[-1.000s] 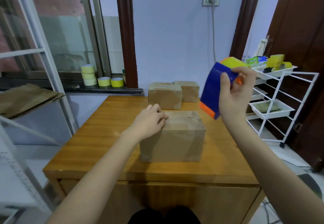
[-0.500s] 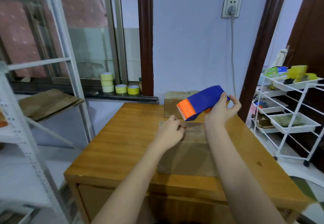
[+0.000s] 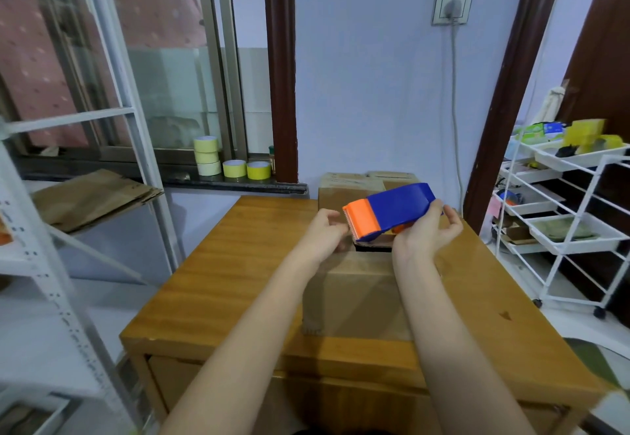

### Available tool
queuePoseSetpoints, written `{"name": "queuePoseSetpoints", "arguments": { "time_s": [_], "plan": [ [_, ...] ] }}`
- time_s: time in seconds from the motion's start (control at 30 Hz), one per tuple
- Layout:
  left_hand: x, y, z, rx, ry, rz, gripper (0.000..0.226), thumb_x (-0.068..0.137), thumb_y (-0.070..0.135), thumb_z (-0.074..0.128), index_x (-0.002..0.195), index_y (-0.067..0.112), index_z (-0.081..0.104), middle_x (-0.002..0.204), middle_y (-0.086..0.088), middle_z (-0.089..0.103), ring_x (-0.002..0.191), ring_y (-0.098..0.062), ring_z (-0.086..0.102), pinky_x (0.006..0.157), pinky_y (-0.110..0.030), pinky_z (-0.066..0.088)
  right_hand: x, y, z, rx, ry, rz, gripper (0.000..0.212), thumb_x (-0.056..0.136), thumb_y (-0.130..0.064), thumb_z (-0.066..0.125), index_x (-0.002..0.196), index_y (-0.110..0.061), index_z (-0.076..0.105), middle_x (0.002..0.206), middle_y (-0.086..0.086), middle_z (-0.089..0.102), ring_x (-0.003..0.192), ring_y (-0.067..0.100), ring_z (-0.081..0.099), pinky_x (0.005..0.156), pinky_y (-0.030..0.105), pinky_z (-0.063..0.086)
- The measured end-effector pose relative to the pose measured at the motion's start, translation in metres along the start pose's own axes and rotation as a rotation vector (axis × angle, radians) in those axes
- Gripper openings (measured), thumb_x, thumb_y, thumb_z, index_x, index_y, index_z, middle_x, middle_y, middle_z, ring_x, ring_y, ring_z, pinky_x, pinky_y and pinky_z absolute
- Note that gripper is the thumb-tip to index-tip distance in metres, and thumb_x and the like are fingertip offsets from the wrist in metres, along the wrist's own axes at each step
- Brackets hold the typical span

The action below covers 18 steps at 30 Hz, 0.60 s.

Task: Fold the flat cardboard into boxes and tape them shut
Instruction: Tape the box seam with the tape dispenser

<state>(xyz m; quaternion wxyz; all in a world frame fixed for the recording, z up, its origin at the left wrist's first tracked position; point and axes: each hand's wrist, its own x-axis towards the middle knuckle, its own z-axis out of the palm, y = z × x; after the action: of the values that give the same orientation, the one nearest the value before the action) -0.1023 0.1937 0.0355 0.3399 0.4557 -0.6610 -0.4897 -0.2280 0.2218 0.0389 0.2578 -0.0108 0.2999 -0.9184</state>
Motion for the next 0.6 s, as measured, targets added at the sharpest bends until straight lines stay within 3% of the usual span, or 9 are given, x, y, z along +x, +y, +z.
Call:
{"name": "queuePoseSetpoints", "arguments": {
  "time_s": [0.13,0.23,0.27,0.4,0.5,0.6],
  "plan": [
    [0.0021,0.0008,0.0011,-0.04,0.007,0.002,0.047,0.096,0.009,0.052,0.141,0.009,0.04,0.115,0.001,0.058,0.081,-0.007,0.057,0.066,-0.017,0.045,0.0027,0.0007,-0.0032,0.012,-0.005,0.053,0.018,0.097,-0.017,0.053,0.11,-0.021,0.042,0.093,-0.003,0.058,0.069,0.008,0.059,0.048,0.017,0.046],
    [0.0026,0.0029,0.001,-0.109,0.07,-0.024,0.047,0.093,0.005,0.056,0.138,0.005,0.044,0.116,-0.003,0.063,0.096,-0.012,0.057,0.087,-0.026,0.044,0.0032,0.0014,-0.0043,0.015,-0.016,0.075,0.018,0.097,-0.018,0.054,0.11,-0.021,0.042,0.095,-0.003,0.058,0.071,0.008,0.059,0.047,0.016,0.046],
    [0.002,0.0046,0.0016,-0.122,0.078,-0.028,0.044,0.092,0.004,0.057,0.136,0.004,0.047,0.117,-0.004,0.064,0.095,-0.012,0.057,0.087,-0.025,0.043,0.0024,0.0009,-0.0046,0.014,-0.021,0.082,0.019,0.097,-0.019,0.054,0.111,-0.021,0.041,0.096,-0.003,0.059,0.072,0.008,0.06,0.048,0.017,0.047],
    [0.0006,0.0089,0.0055,-0.14,0.112,-0.015,0.024,0.092,0.007,0.06,0.116,0.007,0.064,0.106,0.0,0.063,0.073,0.004,0.049,0.056,-0.009,0.035,0.0015,0.0004,-0.0058,0.014,-0.036,0.091,0.02,0.098,-0.02,0.053,0.114,-0.02,0.041,0.094,-0.003,0.058,0.072,0.007,0.059,0.048,0.016,0.047],
    [0.0008,0.0082,0.0063,-0.161,0.15,-0.008,0.018,0.093,0.012,0.059,0.11,0.01,0.066,0.089,0.01,0.057,0.073,0.004,0.046,0.054,-0.01,0.03,0.0018,0.0013,-0.0057,-0.003,-0.08,0.082,0.019,0.099,-0.022,0.051,0.115,-0.021,0.041,0.094,-0.004,0.057,0.072,0.006,0.058,0.049,0.015,0.047],
    [0.0,0.0082,0.0062,-0.176,0.174,-0.01,0.017,0.097,0.017,0.054,0.108,0.012,0.065,0.087,0.011,0.058,0.076,0.001,0.049,0.057,-0.015,0.032,0.0023,0.001,-0.0027,-0.008,-0.138,0.051,0.017,0.1,-0.026,0.05,0.115,-0.022,0.042,0.098,-0.003,0.056,0.075,0.007,0.058,0.053,0.016,0.048]
  ]
}}
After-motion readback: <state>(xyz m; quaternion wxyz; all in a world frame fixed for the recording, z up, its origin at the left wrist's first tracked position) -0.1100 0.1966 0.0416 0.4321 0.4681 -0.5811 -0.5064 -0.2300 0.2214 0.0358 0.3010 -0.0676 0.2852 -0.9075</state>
